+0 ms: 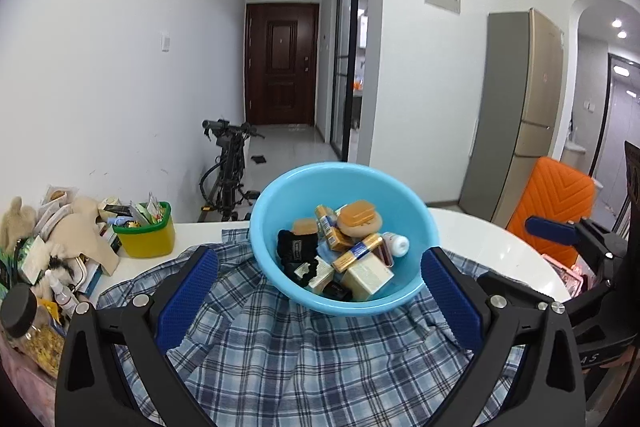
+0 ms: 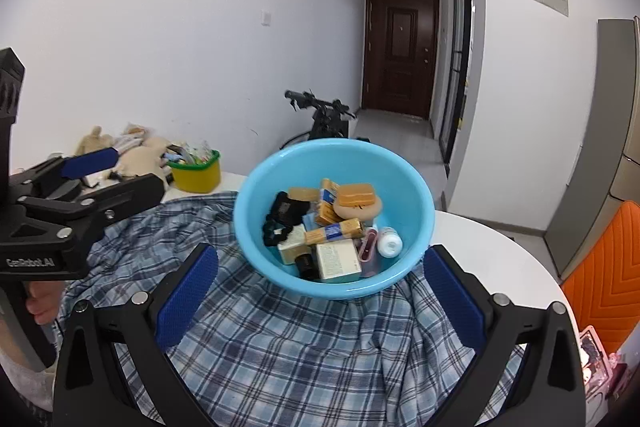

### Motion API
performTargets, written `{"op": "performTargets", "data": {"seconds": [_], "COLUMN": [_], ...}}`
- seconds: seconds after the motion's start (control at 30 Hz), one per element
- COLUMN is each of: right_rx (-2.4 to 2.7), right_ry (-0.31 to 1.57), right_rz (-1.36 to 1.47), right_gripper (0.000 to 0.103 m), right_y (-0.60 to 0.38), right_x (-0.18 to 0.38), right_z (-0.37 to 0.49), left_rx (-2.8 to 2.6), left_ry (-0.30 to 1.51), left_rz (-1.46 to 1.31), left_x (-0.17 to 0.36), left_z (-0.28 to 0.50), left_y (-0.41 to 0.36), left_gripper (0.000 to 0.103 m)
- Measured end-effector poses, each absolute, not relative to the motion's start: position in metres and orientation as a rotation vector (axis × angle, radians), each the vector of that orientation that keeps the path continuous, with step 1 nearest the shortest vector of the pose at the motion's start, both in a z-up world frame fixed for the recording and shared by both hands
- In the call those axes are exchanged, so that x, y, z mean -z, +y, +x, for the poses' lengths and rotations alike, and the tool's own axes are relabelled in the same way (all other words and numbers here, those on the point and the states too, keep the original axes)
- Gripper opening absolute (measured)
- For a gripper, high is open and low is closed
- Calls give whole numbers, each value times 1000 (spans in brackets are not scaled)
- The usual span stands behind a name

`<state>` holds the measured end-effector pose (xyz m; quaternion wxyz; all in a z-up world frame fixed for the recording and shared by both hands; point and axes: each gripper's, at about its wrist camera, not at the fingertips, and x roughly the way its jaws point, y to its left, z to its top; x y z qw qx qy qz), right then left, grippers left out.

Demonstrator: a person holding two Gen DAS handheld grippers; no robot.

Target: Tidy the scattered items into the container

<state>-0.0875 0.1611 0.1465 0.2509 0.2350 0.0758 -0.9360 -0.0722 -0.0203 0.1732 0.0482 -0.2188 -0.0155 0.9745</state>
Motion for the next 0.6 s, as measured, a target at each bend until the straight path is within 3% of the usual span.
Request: {"op": "performTargets", "data": {"seconds": [0.23, 0.6], "right_rx": [2591, 2700], "right_ry": [102, 115], "right_rz": [547, 448], "right_gripper": [102, 102], "right_y": [175, 193], "right_x": [-143, -126], "right_z": [-58, -21], "left_rx": [-2937, -3017], "left_ry": [-103, -143], "left_rz": [-598, -489], "left_x": [-158, -130], "left_z": [-33, 2], "left_y": [-22, -30], "left_gripper": [103, 103]}}
